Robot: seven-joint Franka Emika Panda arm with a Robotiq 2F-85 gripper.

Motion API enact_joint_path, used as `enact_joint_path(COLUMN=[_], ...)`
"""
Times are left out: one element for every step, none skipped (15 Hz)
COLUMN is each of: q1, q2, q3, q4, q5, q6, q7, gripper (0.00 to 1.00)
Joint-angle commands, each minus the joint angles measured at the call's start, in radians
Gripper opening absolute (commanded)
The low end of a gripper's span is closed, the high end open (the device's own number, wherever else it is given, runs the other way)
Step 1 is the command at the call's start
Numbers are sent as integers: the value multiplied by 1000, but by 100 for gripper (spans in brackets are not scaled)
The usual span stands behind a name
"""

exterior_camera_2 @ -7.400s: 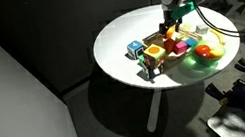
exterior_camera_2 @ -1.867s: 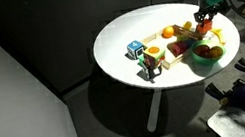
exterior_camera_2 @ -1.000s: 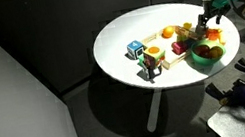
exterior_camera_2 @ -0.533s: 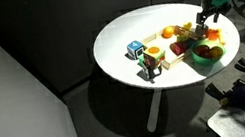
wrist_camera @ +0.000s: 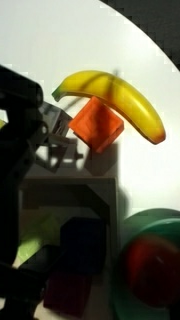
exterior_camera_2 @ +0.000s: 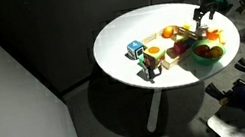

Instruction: Move the orange cube to the table

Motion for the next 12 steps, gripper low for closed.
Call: enact_joint_path(q1=[-3,0,4,11,19,28,42,56,68,79,89,98], q2=[-119,-141,-165,-188,-212,-232,-254,-275,-294,-312,-330,-346], q3=[32,37,43,47,49,49,47,43,42,41,42,42], q4=[-98,-115,-133,-152,-172,-189,-209,-229,-248,-263,-278,-291], q5=[44,53,61,70,75,74,66,49,38,27,19,9], q6=[12,12,12,11,11,12,12,15,18,16,14,9], q7=[-52,-55,-55,-46,-34,-20,3,35,69,104,137,173], gripper=[100,100,100,100,100,100,100,100,100,100,100,100])
